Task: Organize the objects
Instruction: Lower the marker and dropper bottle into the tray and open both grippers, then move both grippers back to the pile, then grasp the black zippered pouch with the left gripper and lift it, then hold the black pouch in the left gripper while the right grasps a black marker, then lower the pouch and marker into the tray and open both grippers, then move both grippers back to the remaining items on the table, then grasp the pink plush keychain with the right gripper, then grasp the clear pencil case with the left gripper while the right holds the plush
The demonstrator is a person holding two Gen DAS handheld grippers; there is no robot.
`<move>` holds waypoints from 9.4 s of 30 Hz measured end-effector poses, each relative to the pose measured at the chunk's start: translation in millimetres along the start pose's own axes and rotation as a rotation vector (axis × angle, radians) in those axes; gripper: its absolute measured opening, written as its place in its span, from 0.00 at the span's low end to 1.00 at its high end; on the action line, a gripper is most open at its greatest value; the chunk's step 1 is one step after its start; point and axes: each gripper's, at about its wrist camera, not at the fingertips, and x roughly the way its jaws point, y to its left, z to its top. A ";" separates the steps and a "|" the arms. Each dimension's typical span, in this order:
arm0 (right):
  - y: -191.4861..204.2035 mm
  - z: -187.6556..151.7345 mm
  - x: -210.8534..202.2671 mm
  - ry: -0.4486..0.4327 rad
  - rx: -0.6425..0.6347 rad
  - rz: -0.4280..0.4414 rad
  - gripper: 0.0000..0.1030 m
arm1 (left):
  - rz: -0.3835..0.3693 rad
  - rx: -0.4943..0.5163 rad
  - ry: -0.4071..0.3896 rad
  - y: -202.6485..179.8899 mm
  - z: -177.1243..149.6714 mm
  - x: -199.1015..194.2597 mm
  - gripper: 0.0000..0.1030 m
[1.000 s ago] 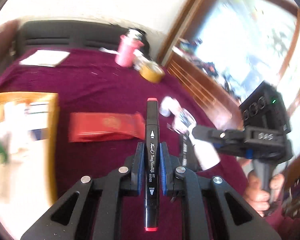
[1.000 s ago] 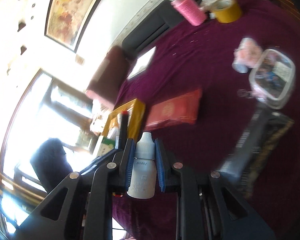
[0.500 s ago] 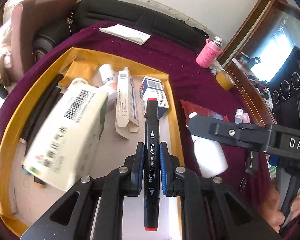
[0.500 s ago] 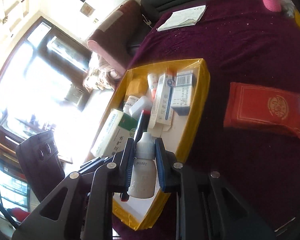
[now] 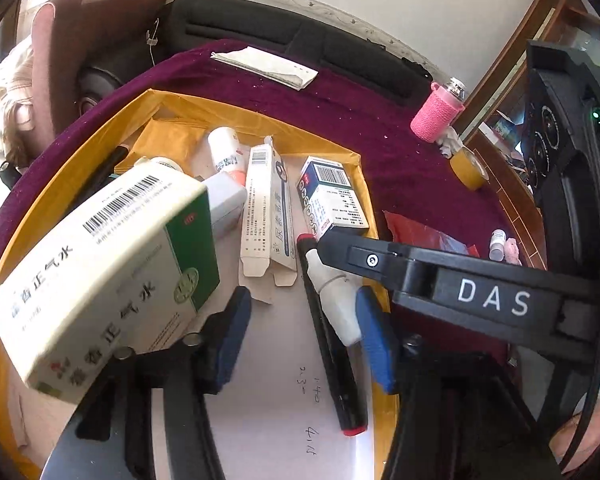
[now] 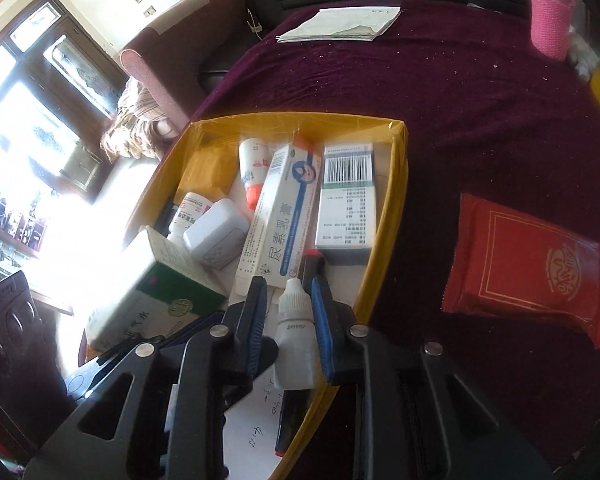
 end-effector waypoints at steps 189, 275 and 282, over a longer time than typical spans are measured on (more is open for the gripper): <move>46.5 -98.6 -52.4 -0.026 -0.103 -0.005 0.30 | 0.108 -0.042 -0.128 12.1 -35.3 -94.4 0.67; -317.4 -44.9 -152.1 -0.179 0.452 -0.121 0.24 | -0.131 0.560 0.078 -236.9 -57.5 22.1 0.82; -341.3 -104.1 -212.7 -0.248 0.485 -0.103 0.23 | -0.242 0.915 0.167 -306.9 -42.6 78.4 0.82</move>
